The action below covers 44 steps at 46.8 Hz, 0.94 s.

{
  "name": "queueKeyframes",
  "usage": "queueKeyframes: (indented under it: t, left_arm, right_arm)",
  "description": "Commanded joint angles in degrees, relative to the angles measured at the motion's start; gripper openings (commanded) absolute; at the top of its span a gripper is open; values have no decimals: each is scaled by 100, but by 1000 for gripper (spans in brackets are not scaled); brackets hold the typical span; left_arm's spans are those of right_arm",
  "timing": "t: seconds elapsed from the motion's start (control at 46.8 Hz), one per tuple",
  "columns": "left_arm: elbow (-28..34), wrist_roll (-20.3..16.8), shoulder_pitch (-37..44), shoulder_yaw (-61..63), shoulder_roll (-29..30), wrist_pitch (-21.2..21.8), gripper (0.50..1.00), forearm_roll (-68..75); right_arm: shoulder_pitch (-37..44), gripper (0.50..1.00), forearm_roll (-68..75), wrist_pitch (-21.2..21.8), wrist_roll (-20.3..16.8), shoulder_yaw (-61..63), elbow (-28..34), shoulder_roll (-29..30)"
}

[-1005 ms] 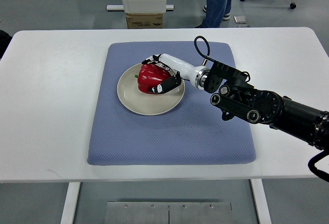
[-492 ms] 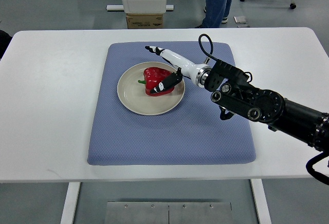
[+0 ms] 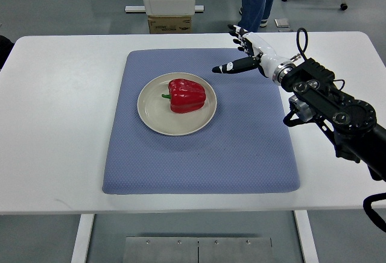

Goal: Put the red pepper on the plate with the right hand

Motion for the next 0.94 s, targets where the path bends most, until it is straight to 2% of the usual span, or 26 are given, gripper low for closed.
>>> queueKeyframes:
  t: [0.0,0.107,0.171,0.535,0.834,0.92]
  left_arm:
    - [0,1,1,1,0,0,1000,0]
    - [0,1,1,1,0,0,1000,0]
    - [0,1,1,1,0,0,1000,0]
    - [0,1,1,1,0,0,1000,0]
    - [0,1,1,1,0,0,1000,0]
    - [0,1,1,1,0,0,1000,0]
  right_arm:
    - [-179,998,45,118,-163,651,3,2]
    - [-390,1000,326,338,-383,1355,-5,2]
    - [-443,1000,563,330,-410,1619,-5,2]
    - [-786,1000,2620,233,-111,2059,-67,-25]
    - [-979,1000,2700,233,-111,2024,-102,2]
    - [-997,1000,2709,233,-15,2059,-102,10]
